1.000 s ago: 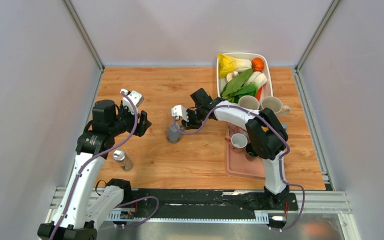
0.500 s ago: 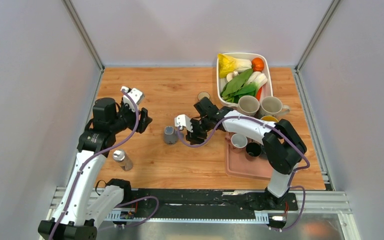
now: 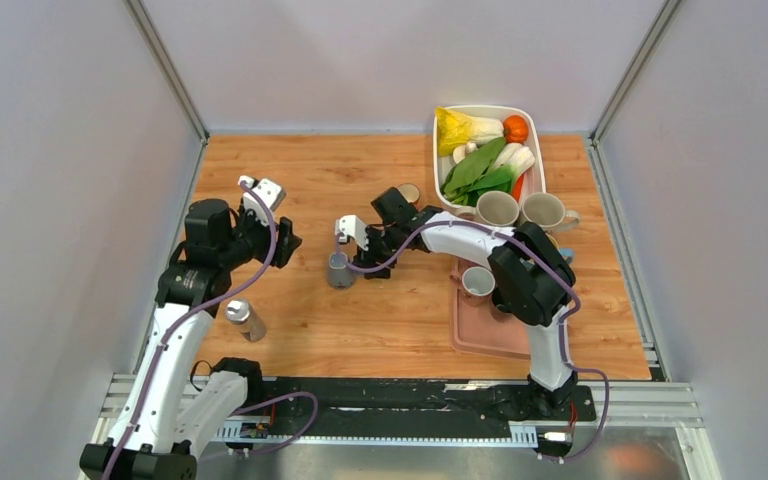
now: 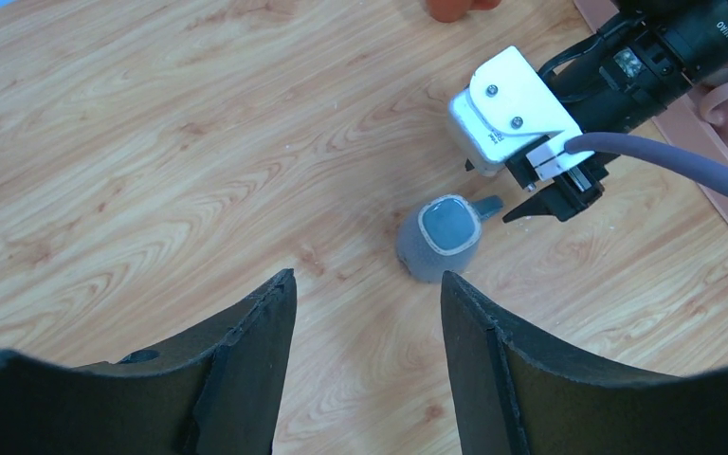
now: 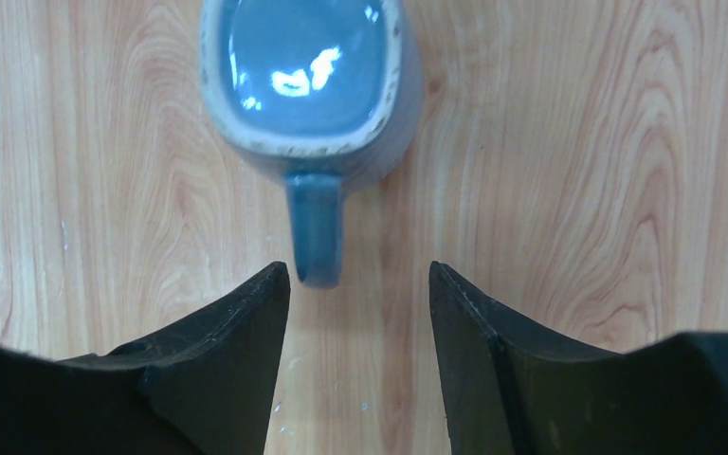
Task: Turn the mug right side up
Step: Move the cup to the center of the board, then turn over the cup at the center of the board.
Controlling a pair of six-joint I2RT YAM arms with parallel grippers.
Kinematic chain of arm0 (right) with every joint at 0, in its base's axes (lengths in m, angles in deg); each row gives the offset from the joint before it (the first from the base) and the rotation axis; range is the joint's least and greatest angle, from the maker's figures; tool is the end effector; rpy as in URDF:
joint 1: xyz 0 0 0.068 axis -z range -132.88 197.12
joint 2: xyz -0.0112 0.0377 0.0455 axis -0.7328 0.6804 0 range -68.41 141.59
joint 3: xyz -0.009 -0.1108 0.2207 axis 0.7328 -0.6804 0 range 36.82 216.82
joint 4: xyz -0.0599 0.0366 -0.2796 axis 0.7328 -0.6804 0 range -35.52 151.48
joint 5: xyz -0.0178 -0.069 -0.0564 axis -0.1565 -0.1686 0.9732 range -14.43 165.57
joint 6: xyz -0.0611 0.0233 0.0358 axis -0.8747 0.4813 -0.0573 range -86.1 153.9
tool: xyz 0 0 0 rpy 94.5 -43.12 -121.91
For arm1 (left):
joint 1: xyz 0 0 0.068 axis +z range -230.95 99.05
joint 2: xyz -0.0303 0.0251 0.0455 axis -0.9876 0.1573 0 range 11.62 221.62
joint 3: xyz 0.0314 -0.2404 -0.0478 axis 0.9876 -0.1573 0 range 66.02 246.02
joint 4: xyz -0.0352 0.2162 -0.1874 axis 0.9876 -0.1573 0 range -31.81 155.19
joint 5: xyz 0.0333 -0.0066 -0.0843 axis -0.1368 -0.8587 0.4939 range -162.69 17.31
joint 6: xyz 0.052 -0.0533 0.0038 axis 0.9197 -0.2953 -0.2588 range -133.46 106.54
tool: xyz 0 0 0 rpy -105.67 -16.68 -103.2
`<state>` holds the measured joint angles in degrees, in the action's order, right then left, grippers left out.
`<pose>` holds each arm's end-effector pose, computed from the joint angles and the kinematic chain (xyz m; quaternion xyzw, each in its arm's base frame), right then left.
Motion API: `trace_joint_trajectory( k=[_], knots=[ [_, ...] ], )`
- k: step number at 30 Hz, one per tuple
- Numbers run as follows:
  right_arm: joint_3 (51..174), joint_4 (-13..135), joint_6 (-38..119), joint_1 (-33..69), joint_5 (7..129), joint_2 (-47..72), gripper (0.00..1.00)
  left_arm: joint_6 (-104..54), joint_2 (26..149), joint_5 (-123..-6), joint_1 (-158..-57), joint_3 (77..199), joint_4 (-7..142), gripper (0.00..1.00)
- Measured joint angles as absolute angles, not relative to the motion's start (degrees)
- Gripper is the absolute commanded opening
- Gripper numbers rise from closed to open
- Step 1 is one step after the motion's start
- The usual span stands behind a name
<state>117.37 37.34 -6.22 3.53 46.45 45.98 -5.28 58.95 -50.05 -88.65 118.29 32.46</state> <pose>0.3026 0.3301 0.1181 -0.6724 0.6466 0.2497 0.2596 0.2375 -0.0565 0.3099 0.2164 0.8175 -0.1659 0.5072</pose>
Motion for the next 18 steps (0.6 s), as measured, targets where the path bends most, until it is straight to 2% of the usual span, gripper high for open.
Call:
trace_joint_trajectory(
  k=[4,7,13,18],
  knots=[
    [119.1,38.3,-4.8,3.3,46.1,47.4,0.56,-5.3,58.4,-50.1,-87.8,118.2,32.4,0.64],
    [119.4,38.6,-4.1,3.0,45.8,47.8,0.50,-5.2,57.9,-50.1,-87.4,118.2,32.4,0.64],
    [119.4,38.6,-3.4,1.8,44.9,48.7,0.26,-5.2,57.3,-49.7,-86.8,117.7,32.5,0.64],
    [119.4,38.6,-3.1,1.4,44.3,48.8,0.00,-5.1,57.3,-49.2,-86.7,117.4,32.5,0.64]
  ],
)
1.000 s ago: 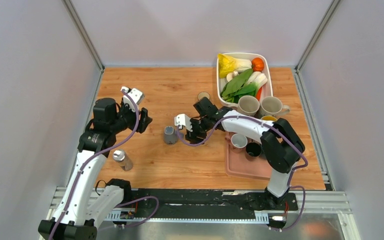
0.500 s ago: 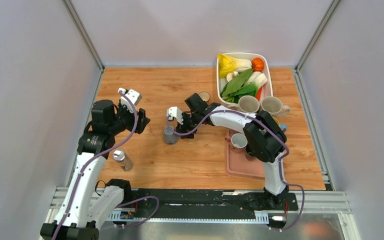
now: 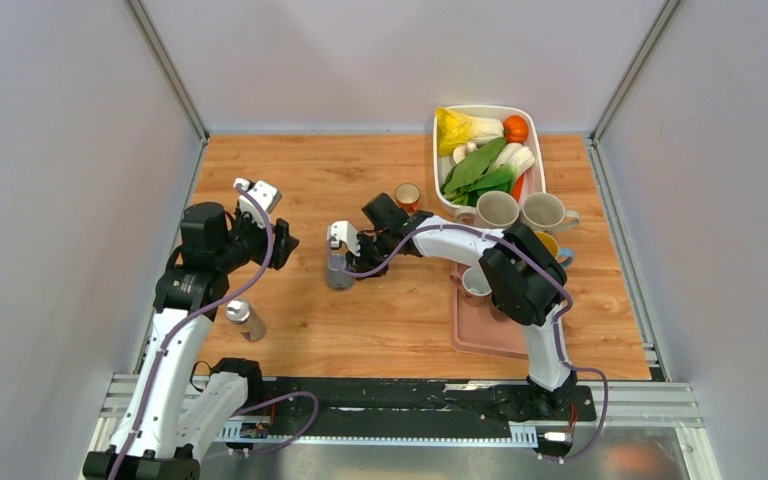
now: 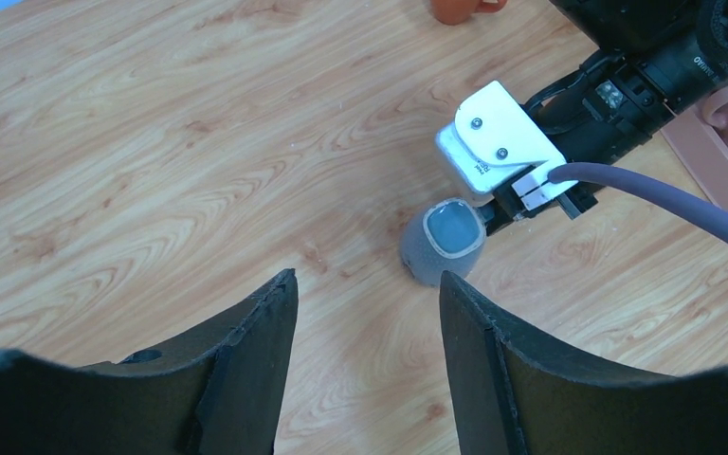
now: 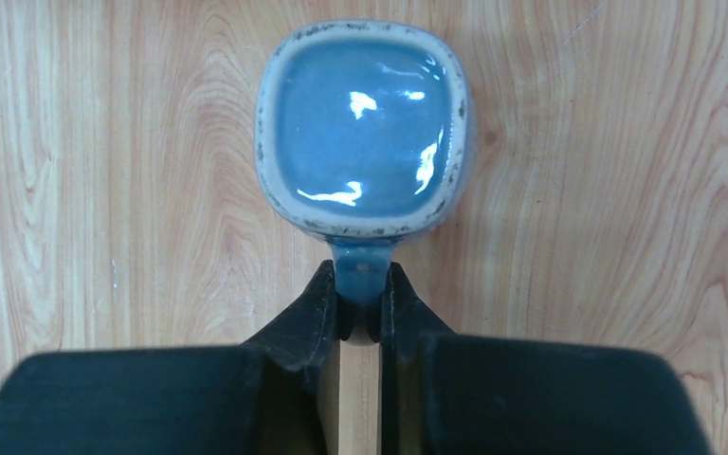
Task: Turn the mug right side up
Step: Turn over the cup at the center of the board.
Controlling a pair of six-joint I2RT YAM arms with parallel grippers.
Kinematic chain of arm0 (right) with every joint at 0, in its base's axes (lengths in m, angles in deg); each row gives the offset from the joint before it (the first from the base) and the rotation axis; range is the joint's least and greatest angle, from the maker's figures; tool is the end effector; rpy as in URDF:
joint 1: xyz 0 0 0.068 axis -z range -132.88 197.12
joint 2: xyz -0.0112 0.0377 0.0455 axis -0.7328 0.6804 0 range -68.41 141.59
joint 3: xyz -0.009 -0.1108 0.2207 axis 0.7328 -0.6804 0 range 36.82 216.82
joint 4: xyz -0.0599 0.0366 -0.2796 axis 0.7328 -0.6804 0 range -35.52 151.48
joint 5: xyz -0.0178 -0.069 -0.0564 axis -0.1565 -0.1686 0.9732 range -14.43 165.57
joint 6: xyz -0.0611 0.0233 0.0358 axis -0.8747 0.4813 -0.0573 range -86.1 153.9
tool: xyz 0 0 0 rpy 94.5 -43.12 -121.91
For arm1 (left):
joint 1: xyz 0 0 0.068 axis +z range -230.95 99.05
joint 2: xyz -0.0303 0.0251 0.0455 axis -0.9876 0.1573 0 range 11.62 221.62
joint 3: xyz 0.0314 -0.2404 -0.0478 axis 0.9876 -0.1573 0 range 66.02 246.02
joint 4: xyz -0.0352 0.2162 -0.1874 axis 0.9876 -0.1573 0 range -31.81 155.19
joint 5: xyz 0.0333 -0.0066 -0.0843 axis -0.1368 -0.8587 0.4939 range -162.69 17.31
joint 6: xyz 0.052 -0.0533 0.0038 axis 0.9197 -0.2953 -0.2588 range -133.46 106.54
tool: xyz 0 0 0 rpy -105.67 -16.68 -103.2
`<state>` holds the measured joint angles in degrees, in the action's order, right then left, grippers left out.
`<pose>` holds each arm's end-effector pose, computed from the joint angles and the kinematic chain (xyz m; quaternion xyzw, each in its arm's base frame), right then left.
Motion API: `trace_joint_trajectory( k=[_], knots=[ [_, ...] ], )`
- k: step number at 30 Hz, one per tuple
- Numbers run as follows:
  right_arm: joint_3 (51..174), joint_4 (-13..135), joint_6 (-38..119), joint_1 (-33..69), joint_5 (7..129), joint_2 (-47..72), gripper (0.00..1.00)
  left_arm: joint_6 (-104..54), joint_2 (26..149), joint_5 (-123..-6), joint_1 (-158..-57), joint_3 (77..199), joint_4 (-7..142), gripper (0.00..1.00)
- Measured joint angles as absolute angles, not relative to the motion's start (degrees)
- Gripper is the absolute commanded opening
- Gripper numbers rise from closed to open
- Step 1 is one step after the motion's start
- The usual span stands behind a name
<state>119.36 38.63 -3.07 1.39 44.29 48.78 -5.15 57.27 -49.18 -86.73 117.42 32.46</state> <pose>0.2951 0.3492 0.1110 -0.6674 0.6441 0.2788 0.2490 0.2335 -0.0488 0.3107 0.2081 0.8153 -0.1623 0.5153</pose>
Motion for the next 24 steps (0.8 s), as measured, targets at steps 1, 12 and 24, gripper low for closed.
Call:
trace_joint_trajectory(
  k=[1,12,24],
  knots=[
    [119.4,38.6,-3.0,1.4,44.2,48.8,0.00,-5.1,57.3,-49.1,-86.7,117.4,32.5,0.64],
    [120.3,31.5,8.5,6.6,32.0,46.2,0.00,2.7,53.1,-44.4,-86.7,114.3,36.2,0.71],
    [113.3,48.5,52.0,19.4,-0.4,35.2,0.00,33.3,44.8,-45.7,-99.8,106.2,52.7,0.79]
  ],
)
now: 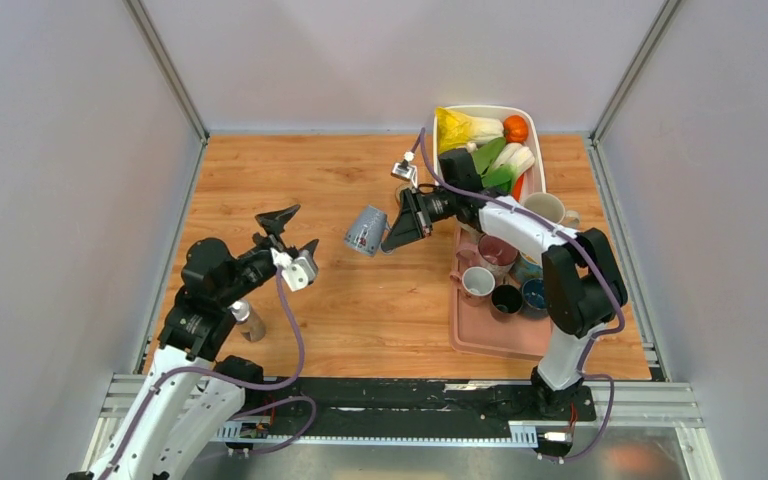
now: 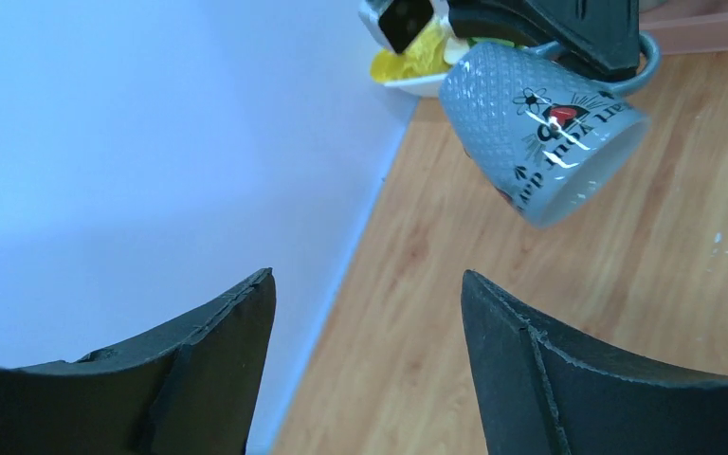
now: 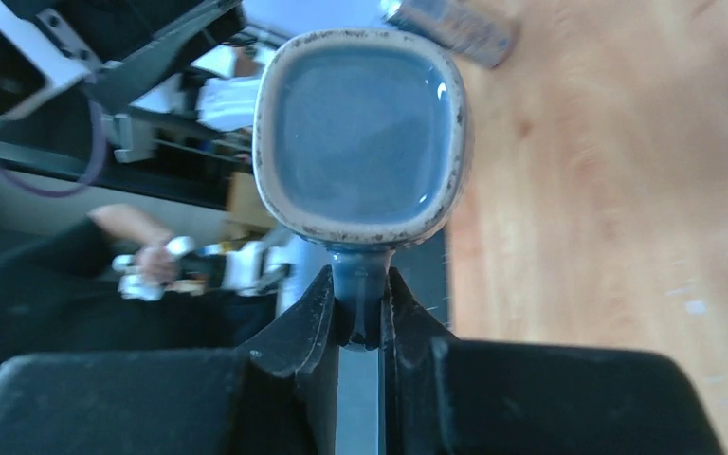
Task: Turn the mug right side up
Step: Turn over the cup at the center of the board.
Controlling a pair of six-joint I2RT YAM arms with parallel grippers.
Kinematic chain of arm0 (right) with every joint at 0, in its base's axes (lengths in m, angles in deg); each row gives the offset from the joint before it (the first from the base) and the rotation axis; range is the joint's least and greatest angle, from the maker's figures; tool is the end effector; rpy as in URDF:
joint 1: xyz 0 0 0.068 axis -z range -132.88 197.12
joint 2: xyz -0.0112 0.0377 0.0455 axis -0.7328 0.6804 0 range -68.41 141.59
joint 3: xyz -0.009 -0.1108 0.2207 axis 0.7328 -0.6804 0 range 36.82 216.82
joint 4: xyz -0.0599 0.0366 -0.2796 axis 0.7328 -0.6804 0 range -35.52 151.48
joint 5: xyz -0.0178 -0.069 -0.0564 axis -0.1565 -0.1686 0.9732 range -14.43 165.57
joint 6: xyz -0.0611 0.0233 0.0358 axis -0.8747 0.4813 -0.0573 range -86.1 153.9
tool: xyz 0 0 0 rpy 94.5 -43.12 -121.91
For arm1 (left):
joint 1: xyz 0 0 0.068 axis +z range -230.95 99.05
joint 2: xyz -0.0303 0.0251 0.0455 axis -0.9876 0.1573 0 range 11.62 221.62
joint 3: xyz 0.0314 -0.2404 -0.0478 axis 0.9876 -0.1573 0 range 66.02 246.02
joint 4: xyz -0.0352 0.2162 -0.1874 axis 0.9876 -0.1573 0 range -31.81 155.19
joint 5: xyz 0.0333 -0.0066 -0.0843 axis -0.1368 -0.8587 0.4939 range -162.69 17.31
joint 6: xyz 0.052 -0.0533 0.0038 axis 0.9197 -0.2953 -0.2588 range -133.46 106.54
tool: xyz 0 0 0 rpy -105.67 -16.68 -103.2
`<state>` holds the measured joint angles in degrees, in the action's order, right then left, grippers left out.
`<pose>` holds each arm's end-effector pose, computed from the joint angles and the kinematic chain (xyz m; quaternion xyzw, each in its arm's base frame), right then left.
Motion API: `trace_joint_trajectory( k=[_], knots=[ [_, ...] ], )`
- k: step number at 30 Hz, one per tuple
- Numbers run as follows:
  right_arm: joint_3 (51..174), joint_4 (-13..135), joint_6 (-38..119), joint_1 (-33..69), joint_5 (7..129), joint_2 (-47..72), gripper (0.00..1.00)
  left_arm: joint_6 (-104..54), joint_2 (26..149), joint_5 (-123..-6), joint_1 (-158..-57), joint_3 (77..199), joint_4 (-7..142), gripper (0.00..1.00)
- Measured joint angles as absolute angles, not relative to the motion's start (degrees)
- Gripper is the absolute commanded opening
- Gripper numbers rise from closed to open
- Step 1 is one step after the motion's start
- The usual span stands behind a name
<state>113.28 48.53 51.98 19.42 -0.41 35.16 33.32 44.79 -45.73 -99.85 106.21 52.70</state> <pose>0.3389 0.2465 0.2157 -0.3189 0.6901 0.6435 0.0895 0.1938 -0.0964 0.3239 0.5220 0.5197 -0.0098 0.6763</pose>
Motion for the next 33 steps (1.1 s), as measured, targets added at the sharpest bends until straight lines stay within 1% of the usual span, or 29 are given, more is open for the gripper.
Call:
trace_joint_trajectory(
  k=[2,6,11,18,20,23,24,26,27,28,29,30,31,32,33],
  knots=[
    [109.3,56.5,63.1,19.4,-3.3,33.9,0.00,37.3,45.1,-44.9,-101.6,106.0,54.1,0.79],
    [106.0,65.1,76.8,19.4,-6.7,33.5,0.00,44.2,45.1,-43.3,-106.4,104.3,55.7,0.78],
    [105.4,69.9,84.2,19.8,-8.1,32.8,0.00,50.1,46.7,-41.6,-111.4,103.4,55.6,0.76],
    [105.0,72.6,87.7,20.7,-8.7,31.8,0.00,53.0,50.1,-42.7,-116.1,102.8,57.0,0.74],
    [104.6,73.0,88.4,20.8,-9.3,31.7,0.00,53.4,51.4,-44.9,-117.6,101.3,60.5,0.69],
    [103.6,72.9,89.0,20.8,-10.8,31.6,0.01,53.7,53.3,-48.4,-119.4,97.7,67.5,0.57],
    [103.1,72.9,89.1,20.6,-11.2,31.6,0.01,53.8,53.9,-49.4,-119.8,96.7,69.4,0.55],
    [102.5,72.7,89.1,20.5,-11.0,31.6,0.02,53.8,55.1,-50.7,-120.5,95.4,72.6,0.47],
    [102.2,72.7,89.1,20.5,-11.0,31.6,0.02,53.6,55.7,-51.1,-120.8,95.3,73.7,0.40],
    [102.1,72.7,89.1,20.6,-11.0,31.6,0.03,53.3,56.3,-51.5,-121.1,95.3,74.8,0.37],
    [102.0,72.7,89.0,20.6,-10.9,31.6,0.06,52.8,56.7,-51.9,-121.2,95.3,75.8,0.30],
    [102.0,72.7,88.9,20.6,-10.7,31.5,0.11,52.2,57.1,-52.3,-121.3,95.3,76.9,0.25],
    [102.0,72.8,88.6,20.6,-10.4,31.5,0.18,51.4,57.4,-52.9,-121.3,95.3,77.9,0.17],
    [101.8,72.9,88.2,20.6,-10.1,31.4,0.25,50.5,57.8,-53.4,-121.3,95.5,79.0,0.11],
    [101.6,72.9,87.9,20.5,-9.8,31.2,0.33,49.4,58.3,-53.8,-121.3,95.8,79.7,0.03]
  ],
)
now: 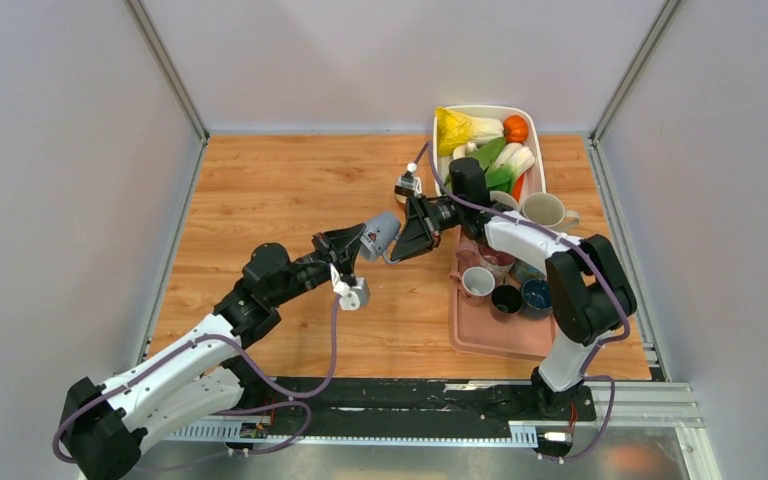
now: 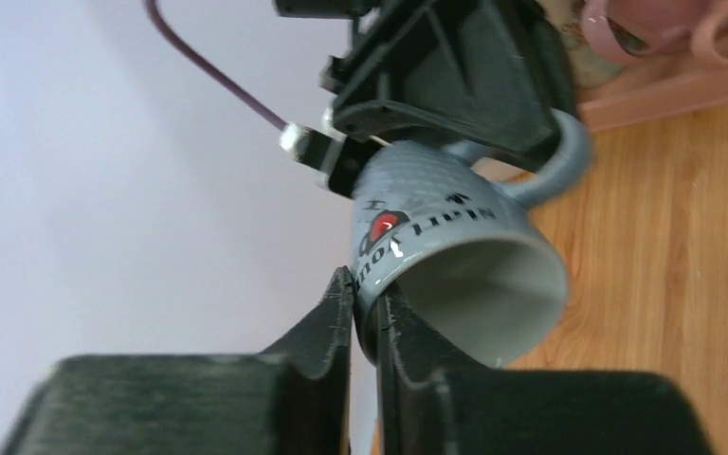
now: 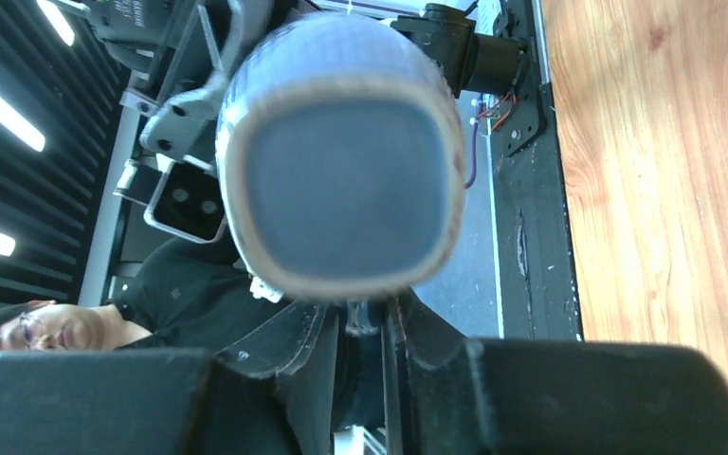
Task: Turn the mug right side up
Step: Turn over the cup at the center of the board.
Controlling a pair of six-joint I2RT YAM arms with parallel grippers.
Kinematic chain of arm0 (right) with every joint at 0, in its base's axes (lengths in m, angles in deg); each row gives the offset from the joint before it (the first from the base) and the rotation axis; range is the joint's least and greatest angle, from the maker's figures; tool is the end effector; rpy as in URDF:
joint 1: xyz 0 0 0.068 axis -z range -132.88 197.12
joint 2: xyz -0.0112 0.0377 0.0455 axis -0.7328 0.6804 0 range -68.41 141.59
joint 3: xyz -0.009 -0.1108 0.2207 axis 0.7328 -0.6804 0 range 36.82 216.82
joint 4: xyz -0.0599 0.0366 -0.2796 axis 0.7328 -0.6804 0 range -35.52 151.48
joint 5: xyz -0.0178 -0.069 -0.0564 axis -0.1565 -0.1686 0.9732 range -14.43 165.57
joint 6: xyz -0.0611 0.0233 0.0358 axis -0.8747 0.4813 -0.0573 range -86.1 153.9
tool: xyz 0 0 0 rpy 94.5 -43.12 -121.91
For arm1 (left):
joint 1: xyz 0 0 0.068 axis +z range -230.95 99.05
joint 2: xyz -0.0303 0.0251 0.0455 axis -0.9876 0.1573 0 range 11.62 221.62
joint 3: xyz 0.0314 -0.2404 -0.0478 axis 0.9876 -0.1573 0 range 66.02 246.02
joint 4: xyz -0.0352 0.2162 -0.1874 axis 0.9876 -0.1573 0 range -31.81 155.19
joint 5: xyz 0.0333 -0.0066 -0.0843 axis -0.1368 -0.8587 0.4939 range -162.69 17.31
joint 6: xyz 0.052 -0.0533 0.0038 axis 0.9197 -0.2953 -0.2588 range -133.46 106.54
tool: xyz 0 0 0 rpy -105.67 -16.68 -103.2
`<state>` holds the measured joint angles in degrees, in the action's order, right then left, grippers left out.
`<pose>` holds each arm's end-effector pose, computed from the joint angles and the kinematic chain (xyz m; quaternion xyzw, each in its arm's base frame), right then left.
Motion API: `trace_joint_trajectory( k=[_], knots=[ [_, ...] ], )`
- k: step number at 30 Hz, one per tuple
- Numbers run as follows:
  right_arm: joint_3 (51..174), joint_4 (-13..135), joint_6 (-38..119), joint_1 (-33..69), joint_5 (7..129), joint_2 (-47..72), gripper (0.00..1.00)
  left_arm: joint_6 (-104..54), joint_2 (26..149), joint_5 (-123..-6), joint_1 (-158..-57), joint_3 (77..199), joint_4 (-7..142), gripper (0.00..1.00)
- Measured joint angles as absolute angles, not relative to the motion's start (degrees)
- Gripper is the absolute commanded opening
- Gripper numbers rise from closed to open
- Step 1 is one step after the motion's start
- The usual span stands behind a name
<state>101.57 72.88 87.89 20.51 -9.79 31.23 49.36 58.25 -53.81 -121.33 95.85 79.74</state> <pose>0.3215 0.2309 0.2088 0.2157 -0.6852 -0.6932 0.0592 0.1919 -0.1899 0.2592 0.6279 0.3526 0.0171 0.6936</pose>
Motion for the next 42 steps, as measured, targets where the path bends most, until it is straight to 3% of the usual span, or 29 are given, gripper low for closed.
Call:
trace_joint_trajectory(
  k=[4,7,16,27,35,42],
  knots=[
    [99.4,72.1,85.6,20.1,-10.0,29.4,0.63,45.0,60.4,-55.8,-121.4,99.1,80.8,0.00],
    [97.9,71.3,83.3,22.9,-10.0,25.9,0.68,42.5,62.1,-56.7,-121.4,102.1,77.8,0.00],
    [97.8,58.1,69.2,45.2,-5.4,13.3,0.68,45.8,63.3,-47.2,-121.3,110.5,58.6,0.00],
    [97.0,38.1,41.8,46.8,14.7,-4.0,0.68,73.4,83.1,-40.0,-122.0,130.2,16.4,0.00],
    [95.7,26.5,29.5,48.3,24.5,-6.8,0.66,75.7,92.9,-43.5,-124.5,129.4,15.1,0.00],
    [93.4,17.4,15.4,47.9,29.8,-13.2,0.63,57.8,102.5,-46.0,-126.6,135.6,17.4,0.00]
  ],
)
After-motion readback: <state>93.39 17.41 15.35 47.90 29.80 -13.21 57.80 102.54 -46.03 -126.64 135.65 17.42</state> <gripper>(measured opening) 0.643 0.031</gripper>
